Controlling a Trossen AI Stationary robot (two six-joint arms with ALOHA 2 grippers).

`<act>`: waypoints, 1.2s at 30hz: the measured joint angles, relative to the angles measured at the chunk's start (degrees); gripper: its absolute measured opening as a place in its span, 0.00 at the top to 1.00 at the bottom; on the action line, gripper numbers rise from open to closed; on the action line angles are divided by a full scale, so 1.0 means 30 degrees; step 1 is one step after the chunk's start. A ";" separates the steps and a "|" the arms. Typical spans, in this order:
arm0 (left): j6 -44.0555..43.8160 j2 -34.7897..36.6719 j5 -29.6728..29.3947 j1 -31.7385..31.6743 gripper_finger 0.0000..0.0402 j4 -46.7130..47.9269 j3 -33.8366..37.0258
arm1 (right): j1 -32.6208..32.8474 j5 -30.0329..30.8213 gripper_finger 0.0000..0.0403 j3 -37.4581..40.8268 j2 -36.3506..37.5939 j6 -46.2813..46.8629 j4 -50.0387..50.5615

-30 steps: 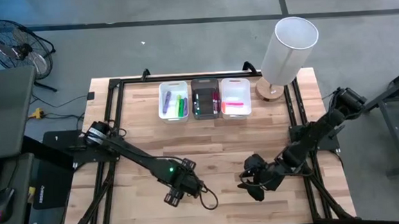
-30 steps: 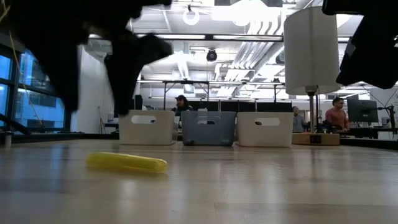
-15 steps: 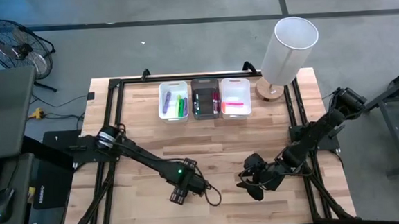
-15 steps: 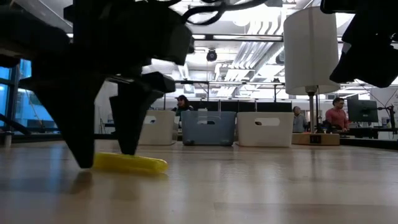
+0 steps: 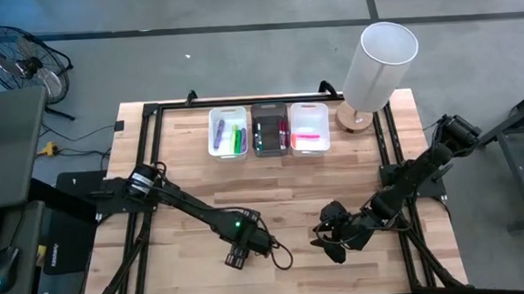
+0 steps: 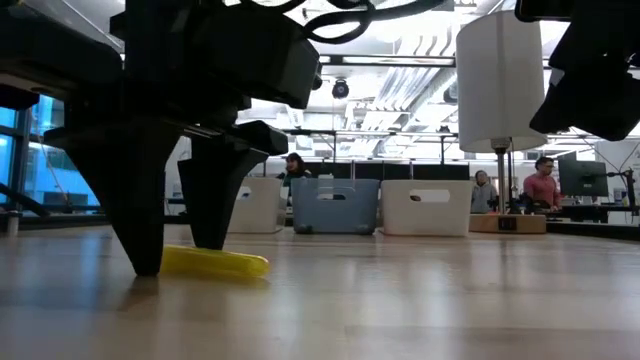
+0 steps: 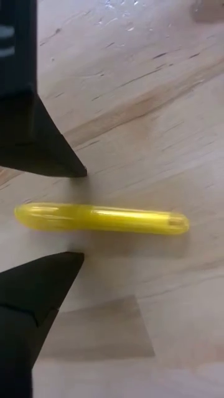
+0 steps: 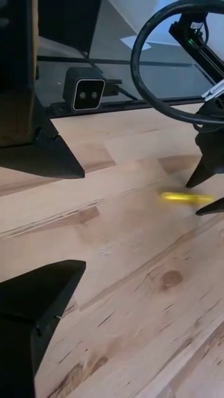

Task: Pick & Place Markers
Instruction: Put the yellow pen into the right white bin

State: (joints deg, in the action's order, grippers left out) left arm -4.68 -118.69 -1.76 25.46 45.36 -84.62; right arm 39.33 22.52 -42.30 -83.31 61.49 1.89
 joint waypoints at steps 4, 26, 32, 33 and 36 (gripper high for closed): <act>-0.0026 -0.0015 -0.0015 0.0011 0.57 -0.0095 0.0000 | 0.0000 -0.0182 0.47 0.0000 0.0000 0.0000 0.0000; -0.0460 -0.0058 -0.0236 0.0019 0.79 -0.0754 0.0036 | 0.0000 -0.1304 0.47 0.0000 0.0007 0.0410 0.0629; -0.0405 -0.0058 -0.0255 0.0019 0.88 -0.0809 0.0029 | 0.0000 -0.1654 0.47 0.0000 0.0007 0.0364 0.0768; -0.0398 -0.0058 -0.0263 0.0019 0.90 -0.0809 0.0029 | 0.0000 -0.1649 0.47 0.0000 0.0007 0.0362 0.0772; -0.0398 -0.0058 -0.0305 0.0018 0.91 -0.0801 0.0029 | 0.0000 -0.1652 0.47 0.0000 0.0007 0.0258 0.0832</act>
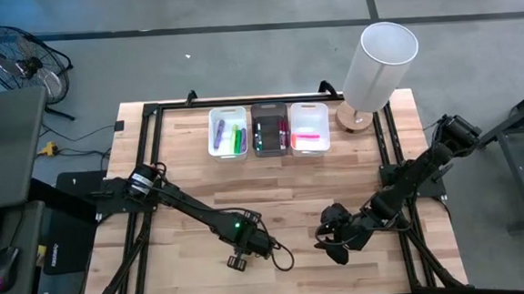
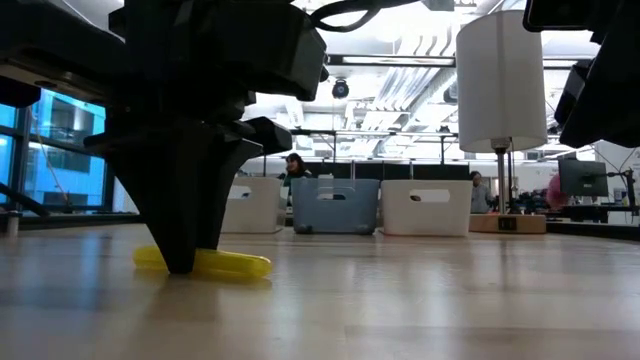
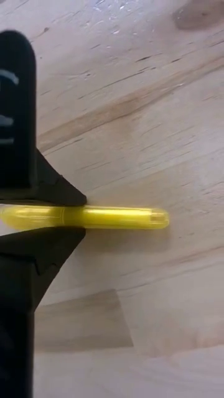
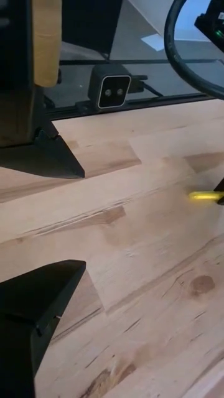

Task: Pick & Place Markers
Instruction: Put the yellow pen into the right white bin

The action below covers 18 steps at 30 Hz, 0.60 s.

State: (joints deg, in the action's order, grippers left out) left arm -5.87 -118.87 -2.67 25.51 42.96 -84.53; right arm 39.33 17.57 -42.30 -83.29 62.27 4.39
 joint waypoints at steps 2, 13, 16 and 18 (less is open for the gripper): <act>0.0000 0.0000 -0.0001 0.0001 0.90 0.0007 0.0000 | 0.0000 0.0006 0.47 0.0000 0.0000 -0.0197 0.0006; -0.0146 -0.0035 -0.0254 -0.0006 0.91 0.0384 -0.0329 | 0.0000 0.0008 0.47 0.0000 0.0000 -0.0568 0.0028; -0.0307 -0.0118 -0.0722 -0.0006 0.91 0.0736 -0.0790 | 0.0000 -0.0164 0.47 0.0000 0.0000 -0.0350 0.0126; -0.0473 -0.0168 -0.1240 -0.0174 0.91 0.0831 -0.1097 | -0.0006 -0.0629 0.47 0.0000 0.0000 0.0069 0.0272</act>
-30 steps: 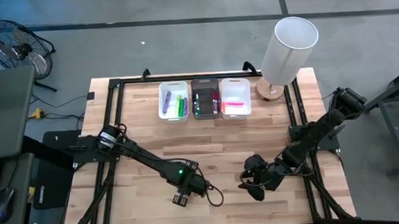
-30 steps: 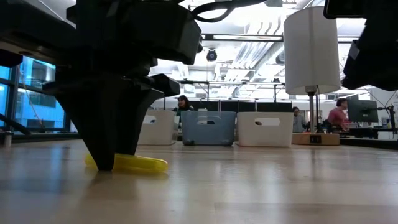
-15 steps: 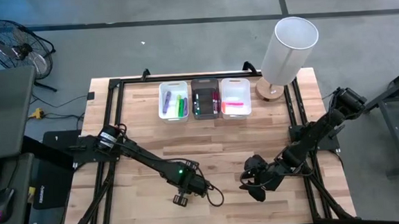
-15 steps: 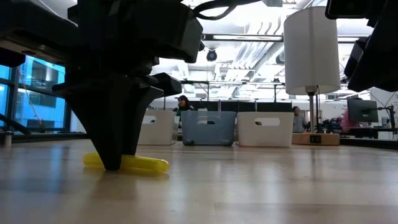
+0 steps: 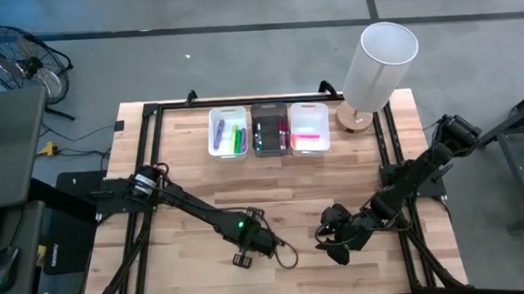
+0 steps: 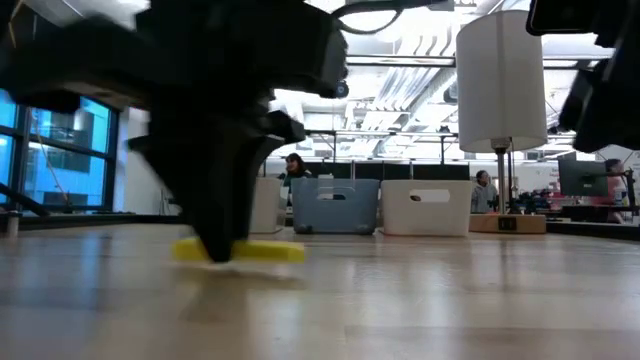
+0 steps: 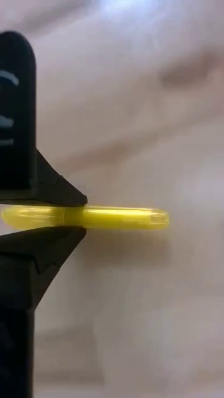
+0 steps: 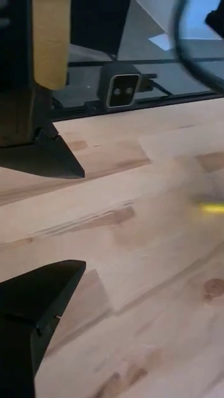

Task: Pick & Place Markers
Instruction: Put the yellow pen into the right white bin

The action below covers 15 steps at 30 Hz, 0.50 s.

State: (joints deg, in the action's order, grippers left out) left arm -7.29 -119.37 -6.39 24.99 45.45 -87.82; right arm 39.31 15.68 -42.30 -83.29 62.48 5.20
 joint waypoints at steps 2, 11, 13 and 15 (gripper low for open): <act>-0.0196 0.0015 -0.0189 -0.0211 0.92 0.0253 -0.0192 | 0.0055 -0.0469 0.47 0.0000 0.0007 0.0131 0.0241; -0.0686 0.0277 0.0220 -0.1415 0.92 0.0282 -0.1065 | 0.0714 -0.0480 0.47 0.0000 0.0007 0.0234 0.1842; -0.0678 0.0277 0.0357 -0.1638 0.92 0.0505 -0.1360 | 0.0901 -0.0481 0.47 0.0000 0.0007 0.0403 0.2186; -0.0676 0.0277 0.0428 -0.1744 0.92 0.0398 -0.1770 | 0.1047 -0.0755 0.47 0.0000 0.0007 0.0691 0.2772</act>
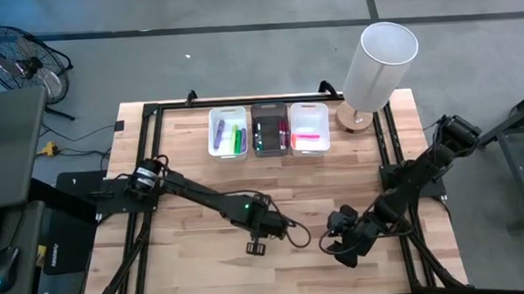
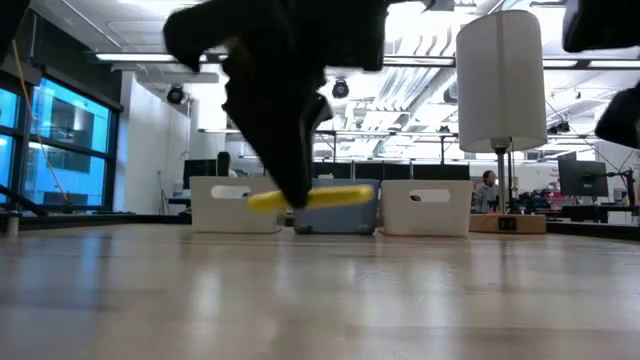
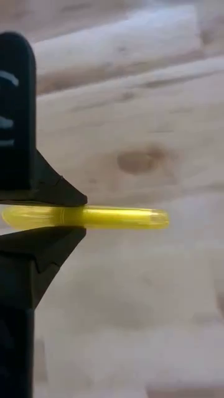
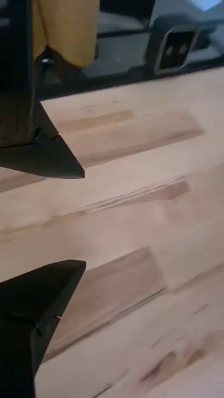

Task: Pick & Place Markers
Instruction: Put the yellow pen into the right white bin

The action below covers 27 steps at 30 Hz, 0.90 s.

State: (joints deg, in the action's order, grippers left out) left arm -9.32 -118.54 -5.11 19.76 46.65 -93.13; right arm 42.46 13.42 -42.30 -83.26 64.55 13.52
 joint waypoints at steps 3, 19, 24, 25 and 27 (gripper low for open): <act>0.0091 0.0000 0.0126 -0.0106 0.92 0.0051 -0.0617 | 0.0248 -0.0253 0.47 0.0002 0.0000 0.0395 0.0767; 0.1021 0.0046 -0.1721 -0.0480 0.91 -0.0229 -0.5022 | 0.0532 0.1695 0.47 0.0007 0.1158 -0.1078 -0.0015; 0.0728 0.0051 -0.1936 -0.0988 0.91 -0.0216 -0.5459 | 0.0922 0.5299 0.47 0.0007 0.3279 -0.2401 0.0355; 0.0603 0.0055 -0.1936 -0.1130 0.91 -0.0232 -0.5468 | 0.1157 0.6278 0.47 0.0007 0.3712 -0.2623 0.0656; 0.0482 0.0054 -0.1754 -0.1430 0.91 -0.0338 -0.5468 | 0.1634 0.7953 0.47 0.0007 0.4546 -0.2696 0.1662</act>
State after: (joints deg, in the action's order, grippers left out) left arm -7.87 -118.38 -10.37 15.47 45.64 -109.54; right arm 47.36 37.28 -42.28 -69.63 56.46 18.50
